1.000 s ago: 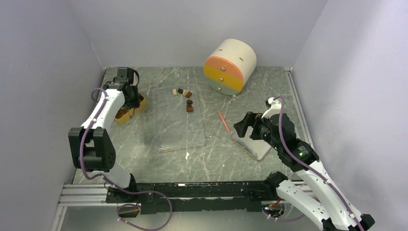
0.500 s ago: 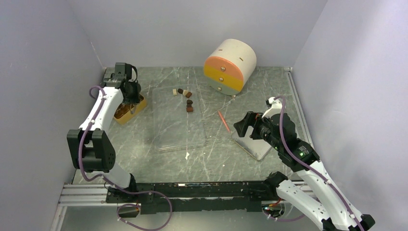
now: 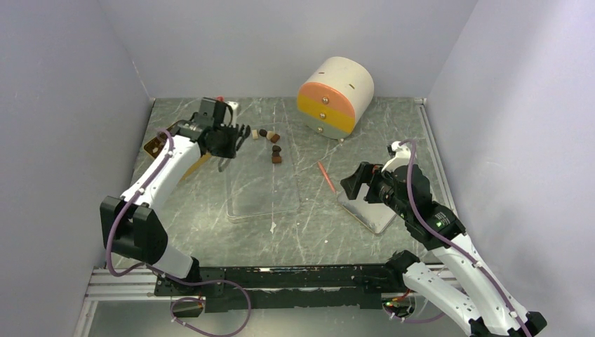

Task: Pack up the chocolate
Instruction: Place the fake chocolate in the packing box, then pick up the fake chocolate from the plate.

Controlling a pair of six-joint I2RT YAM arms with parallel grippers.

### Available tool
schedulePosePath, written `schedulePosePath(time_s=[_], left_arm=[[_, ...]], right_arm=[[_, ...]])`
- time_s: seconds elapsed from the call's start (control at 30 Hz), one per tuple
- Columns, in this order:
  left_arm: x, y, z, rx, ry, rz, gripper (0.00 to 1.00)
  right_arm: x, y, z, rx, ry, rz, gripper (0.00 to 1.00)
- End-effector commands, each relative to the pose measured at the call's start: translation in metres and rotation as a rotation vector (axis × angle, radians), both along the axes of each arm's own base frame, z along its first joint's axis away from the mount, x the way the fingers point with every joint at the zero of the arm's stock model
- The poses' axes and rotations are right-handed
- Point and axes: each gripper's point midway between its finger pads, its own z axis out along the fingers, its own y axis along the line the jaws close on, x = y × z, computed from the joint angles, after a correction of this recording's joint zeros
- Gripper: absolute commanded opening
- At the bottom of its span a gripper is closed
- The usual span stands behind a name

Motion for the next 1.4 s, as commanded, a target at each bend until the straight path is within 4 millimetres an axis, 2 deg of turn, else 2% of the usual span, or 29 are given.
schedulePosePath(time_s=[0.0,0.17,0.47,0.93,1.13,1.37], left_arm=[[-0.008,-0.035,0.005,-0.060,-0.042,-0.113,0.33],[-0.013,-0.058,0.000,-0.095,-0.049,-0.246,0.36],[-0.012,-0.056,-0.033,-0.031,0.018,-0.296,0.36],[-0.013,-0.066,-0.080,0.003,0.120,-0.340,0.35],[-0.020,-0.079,-0.083,-0.020,0.133,-0.391,0.35],[-0.027,-0.084,-0.088,0.008,0.160,-0.418,0.35]], right_arm=[[0.002,0.001,0.020,0.036,-0.038,-0.011,0.99],[0.001,0.000,0.020,0.038,-0.038,-0.018,0.99],[0.002,0.000,0.022,0.040,-0.044,-0.016,0.99],[0.001,-0.002,0.021,0.030,-0.050,-0.019,0.99],[0.000,-0.002,0.021,0.029,-0.051,-0.018,0.99],[0.001,-0.002,0.022,0.028,-0.052,-0.017,0.99]])
